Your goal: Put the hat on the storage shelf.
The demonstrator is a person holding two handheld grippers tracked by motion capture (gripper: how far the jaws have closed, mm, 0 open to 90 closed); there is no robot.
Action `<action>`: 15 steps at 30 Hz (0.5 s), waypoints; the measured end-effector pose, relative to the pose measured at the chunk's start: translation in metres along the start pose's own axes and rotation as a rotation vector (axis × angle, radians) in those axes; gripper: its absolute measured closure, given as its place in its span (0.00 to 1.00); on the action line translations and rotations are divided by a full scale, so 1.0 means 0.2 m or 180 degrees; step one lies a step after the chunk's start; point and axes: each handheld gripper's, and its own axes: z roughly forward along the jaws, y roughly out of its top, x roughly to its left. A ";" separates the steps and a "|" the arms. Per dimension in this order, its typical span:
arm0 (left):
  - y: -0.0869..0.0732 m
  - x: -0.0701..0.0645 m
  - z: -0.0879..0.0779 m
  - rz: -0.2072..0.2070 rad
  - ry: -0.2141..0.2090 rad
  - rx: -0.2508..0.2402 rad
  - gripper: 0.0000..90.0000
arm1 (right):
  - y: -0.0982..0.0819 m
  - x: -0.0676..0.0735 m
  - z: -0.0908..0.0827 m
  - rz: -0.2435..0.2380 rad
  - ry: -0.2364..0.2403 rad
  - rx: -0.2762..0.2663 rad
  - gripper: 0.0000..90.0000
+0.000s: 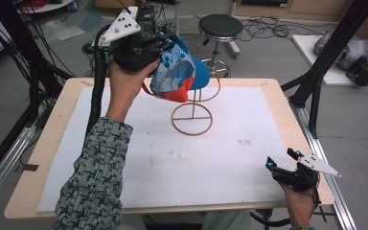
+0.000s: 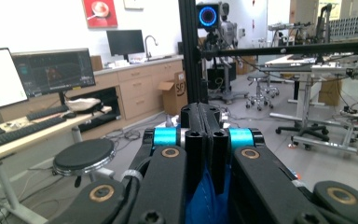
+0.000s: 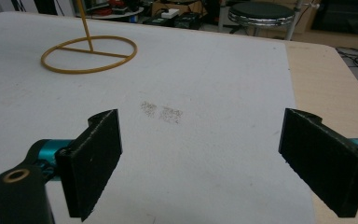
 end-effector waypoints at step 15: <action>-0.16 0.03 0.15 -0.0093 -0.0054 0.0326 0.99 | 0.00 0.00 0.00 0.0012 0.0026 0.0014 0.14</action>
